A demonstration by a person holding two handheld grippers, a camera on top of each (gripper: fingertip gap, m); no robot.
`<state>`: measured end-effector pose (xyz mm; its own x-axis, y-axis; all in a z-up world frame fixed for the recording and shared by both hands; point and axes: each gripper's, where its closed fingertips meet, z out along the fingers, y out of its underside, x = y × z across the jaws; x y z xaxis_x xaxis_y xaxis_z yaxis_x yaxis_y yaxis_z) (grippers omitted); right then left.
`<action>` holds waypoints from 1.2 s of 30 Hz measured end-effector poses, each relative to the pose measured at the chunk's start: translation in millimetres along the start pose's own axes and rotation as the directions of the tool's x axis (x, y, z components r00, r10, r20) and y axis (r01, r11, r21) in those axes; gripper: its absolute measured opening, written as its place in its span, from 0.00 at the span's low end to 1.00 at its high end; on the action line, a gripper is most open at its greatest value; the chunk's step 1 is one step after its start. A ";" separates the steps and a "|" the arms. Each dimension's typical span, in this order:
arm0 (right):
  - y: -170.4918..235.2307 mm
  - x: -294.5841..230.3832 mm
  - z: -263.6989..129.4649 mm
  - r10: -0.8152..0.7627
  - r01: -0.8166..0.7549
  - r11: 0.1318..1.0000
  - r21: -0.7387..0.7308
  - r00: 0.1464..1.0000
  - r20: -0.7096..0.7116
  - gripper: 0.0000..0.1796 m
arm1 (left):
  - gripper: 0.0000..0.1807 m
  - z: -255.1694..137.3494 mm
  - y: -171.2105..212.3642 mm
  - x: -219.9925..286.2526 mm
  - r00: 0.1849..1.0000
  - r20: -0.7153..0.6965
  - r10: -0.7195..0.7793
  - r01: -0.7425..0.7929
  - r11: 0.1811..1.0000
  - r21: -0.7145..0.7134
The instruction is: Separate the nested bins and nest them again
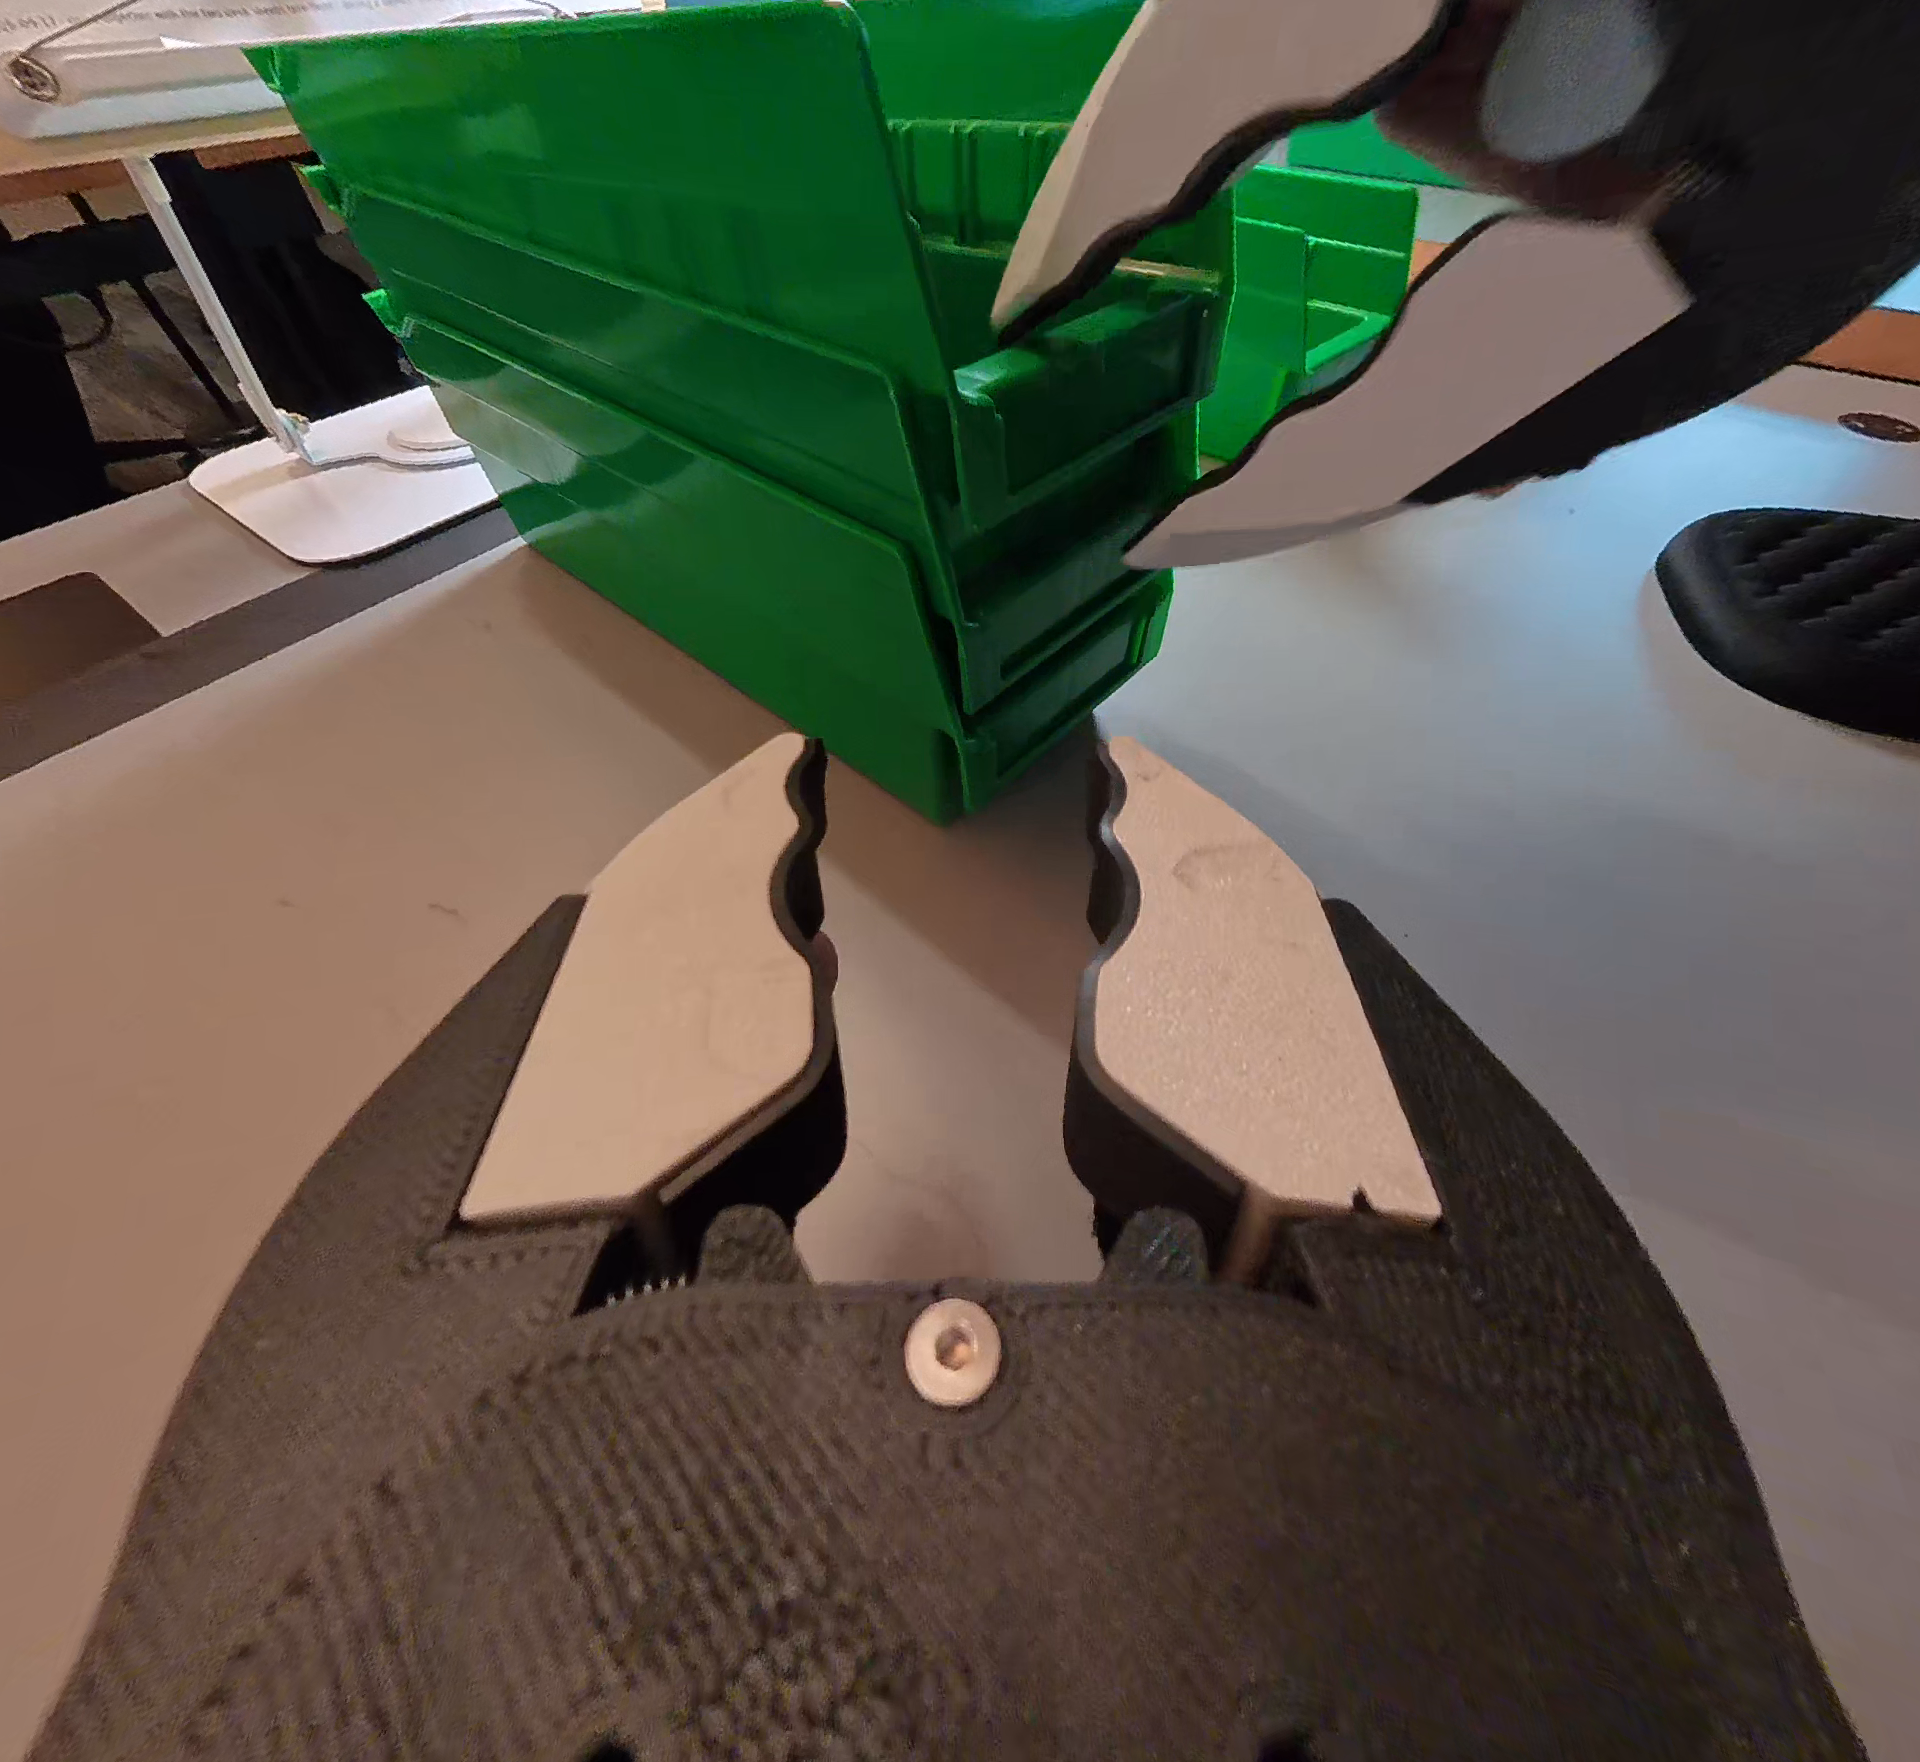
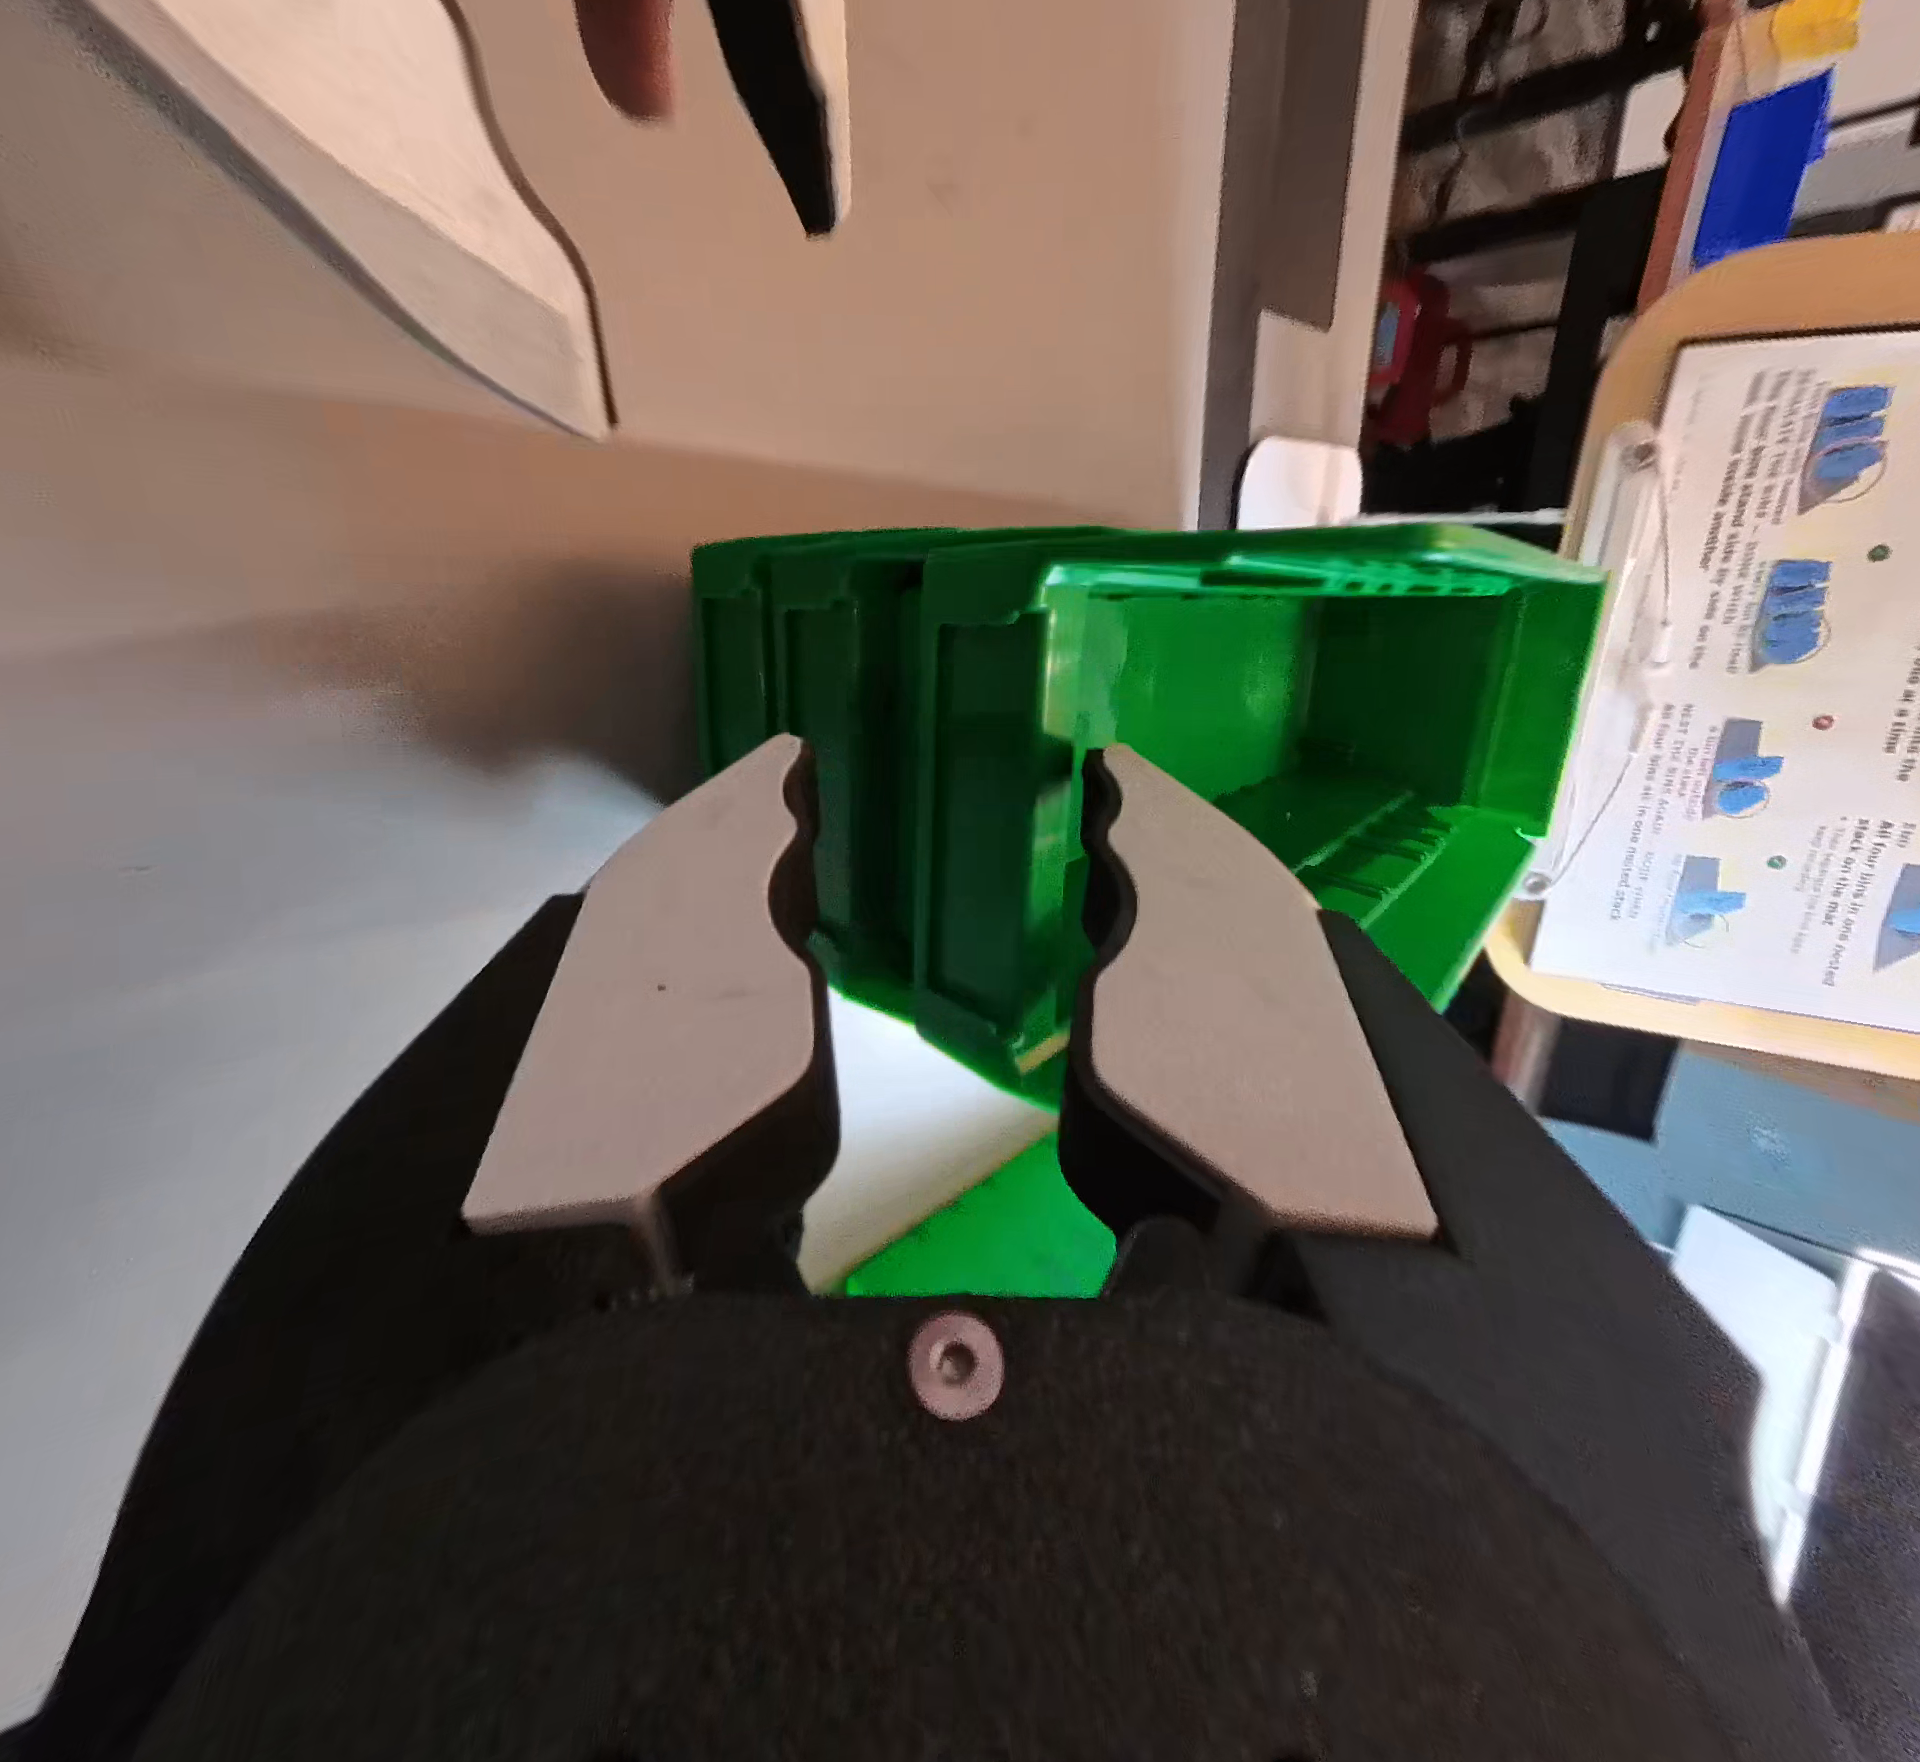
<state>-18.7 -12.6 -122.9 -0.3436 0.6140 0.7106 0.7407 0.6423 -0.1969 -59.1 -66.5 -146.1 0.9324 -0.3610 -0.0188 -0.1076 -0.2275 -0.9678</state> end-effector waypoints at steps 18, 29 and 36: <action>268.3 -21.6 -42.2 0.154 -0.172 0.923 -0.345 0.985 -0.080 0.34 | 0.27 -6.8 -6.1 -5.9 0.996 0.065 0.061 -0.061 0.998 0.001; 313.1 -28.1 23.8 0.031 -0.025 0.902 -0.431 1.000 0.006 0.16 | 0.28 -2.2 9.5 -9.3 0.994 0.076 0.074 -0.070 0.996 -0.057; 254.4 -6.4 -18.6 0.115 -0.121 0.946 -0.301 0.993 -0.037 0.16 | 0.28 0.9 12.7 -10.2 0.995 0.066 0.069 -0.064 0.996 -0.066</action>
<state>182.7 138.3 -165.0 -0.2349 0.6665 0.7075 0.9158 0.3958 -0.0688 -69.7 -64.9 -158.5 0.9434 -0.3156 -0.1016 -0.1899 -0.2630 -0.9459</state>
